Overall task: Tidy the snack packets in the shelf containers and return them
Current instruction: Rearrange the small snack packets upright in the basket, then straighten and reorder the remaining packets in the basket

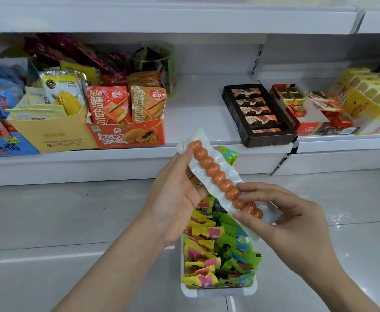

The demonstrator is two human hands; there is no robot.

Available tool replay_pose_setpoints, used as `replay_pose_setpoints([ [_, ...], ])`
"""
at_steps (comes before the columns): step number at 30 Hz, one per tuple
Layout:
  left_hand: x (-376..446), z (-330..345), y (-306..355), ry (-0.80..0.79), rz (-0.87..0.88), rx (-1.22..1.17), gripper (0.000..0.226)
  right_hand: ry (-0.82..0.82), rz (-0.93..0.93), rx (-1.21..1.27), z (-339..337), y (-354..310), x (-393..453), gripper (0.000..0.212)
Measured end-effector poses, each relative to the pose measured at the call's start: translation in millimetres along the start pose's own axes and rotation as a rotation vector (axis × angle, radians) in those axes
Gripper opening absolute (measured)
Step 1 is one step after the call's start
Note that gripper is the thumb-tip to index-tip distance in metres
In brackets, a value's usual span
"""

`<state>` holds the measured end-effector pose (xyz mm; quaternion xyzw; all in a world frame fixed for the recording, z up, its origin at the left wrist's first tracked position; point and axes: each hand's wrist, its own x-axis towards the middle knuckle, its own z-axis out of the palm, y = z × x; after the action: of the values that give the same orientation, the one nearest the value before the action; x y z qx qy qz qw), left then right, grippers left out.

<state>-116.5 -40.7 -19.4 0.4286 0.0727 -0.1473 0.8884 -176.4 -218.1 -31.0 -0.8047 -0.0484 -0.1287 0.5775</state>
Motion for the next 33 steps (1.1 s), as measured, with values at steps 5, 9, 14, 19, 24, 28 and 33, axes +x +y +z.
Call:
replay_pose_setpoints([
  [5, 3, -5, -5, 0.086, 0.02, 0.07, 0.025, -0.106, -0.063, 0.072, 0, -2, 0, 0.032],
  [9, 10, -8, -2, 0.152, -0.071, 0.016, 0.031, -0.29, -0.319, -0.082, -5, -5, 5, 0.06],
  [14, 26, -12, -6, 0.114, -0.144, 0.072, 0.029, -0.106, -0.426, -0.306, -12, 0, 32, 0.03],
  [19, 32, -6, 15, 0.092, -0.103, 0.659, 0.048, 0.015, 0.018, 0.23, -21, -20, 75, 0.008],
  [24, 6, 52, 74, -0.069, -0.28, 0.832, 0.042, 0.134, 0.647, 0.547, -37, -68, 97, 0.013],
  [28, -19, 121, 116, -0.212, -0.327, 0.872, 0.048, 0.261, 0.855, 0.612, -71, -127, 105, 0.006],
  [33, -52, 221, 169, -0.359, -0.427, 1.046, 0.018, 0.443, 1.02, 0.583, -141, -234, 106, 0.014],
])
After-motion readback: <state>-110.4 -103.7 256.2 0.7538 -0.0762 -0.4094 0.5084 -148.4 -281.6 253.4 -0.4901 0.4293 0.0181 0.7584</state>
